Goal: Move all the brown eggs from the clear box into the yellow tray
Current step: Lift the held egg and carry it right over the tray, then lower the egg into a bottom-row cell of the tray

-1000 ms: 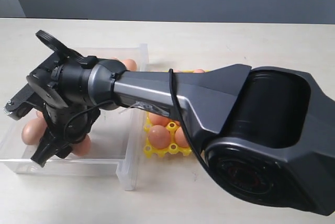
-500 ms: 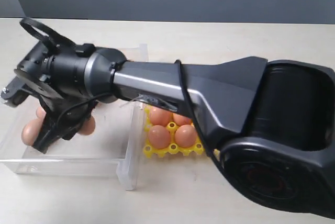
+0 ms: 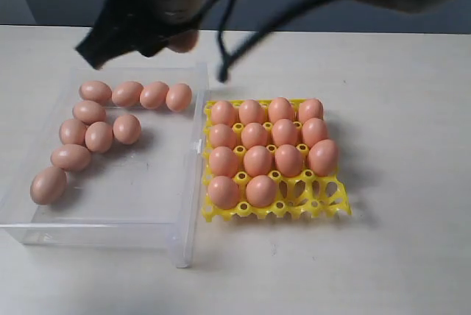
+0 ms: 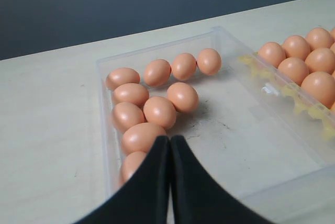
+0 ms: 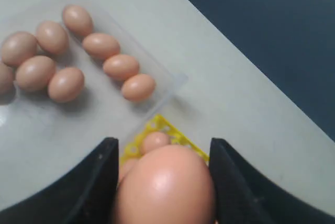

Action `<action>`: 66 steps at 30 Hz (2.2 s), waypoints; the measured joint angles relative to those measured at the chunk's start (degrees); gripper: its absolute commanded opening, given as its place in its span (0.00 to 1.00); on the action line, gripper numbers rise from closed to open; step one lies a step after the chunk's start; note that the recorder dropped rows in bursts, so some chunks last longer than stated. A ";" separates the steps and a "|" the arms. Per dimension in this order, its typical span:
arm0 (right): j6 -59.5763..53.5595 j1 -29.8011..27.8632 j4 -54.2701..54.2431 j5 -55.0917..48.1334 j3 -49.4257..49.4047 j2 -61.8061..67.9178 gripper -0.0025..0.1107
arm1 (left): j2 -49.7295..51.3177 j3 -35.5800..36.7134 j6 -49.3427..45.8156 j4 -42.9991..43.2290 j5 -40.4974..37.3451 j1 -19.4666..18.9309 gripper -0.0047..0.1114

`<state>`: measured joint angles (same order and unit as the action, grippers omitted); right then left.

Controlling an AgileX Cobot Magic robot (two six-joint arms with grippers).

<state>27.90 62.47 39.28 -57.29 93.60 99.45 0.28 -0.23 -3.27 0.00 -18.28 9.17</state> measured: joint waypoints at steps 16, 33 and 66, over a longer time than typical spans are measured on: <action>88.43 0.00 53.53 19.84 -67.09 -24.07 0.02 | 0.00 0.00 0.00 0.00 0.00 0.00 0.04; 91.42 -13.35 59.65 34.79 -65.33 -14.48 0.02 | 0.00 0.00 0.00 0.00 0.00 0.00 0.04; 88.95 -15.83 60.36 36.38 -59.36 -5.99 0.02 | 0.00 0.00 0.00 0.00 0.00 0.00 0.04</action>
<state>116.85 46.64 99.63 -20.91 34.23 93.46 0.28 -0.23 -3.27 0.00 -18.28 9.17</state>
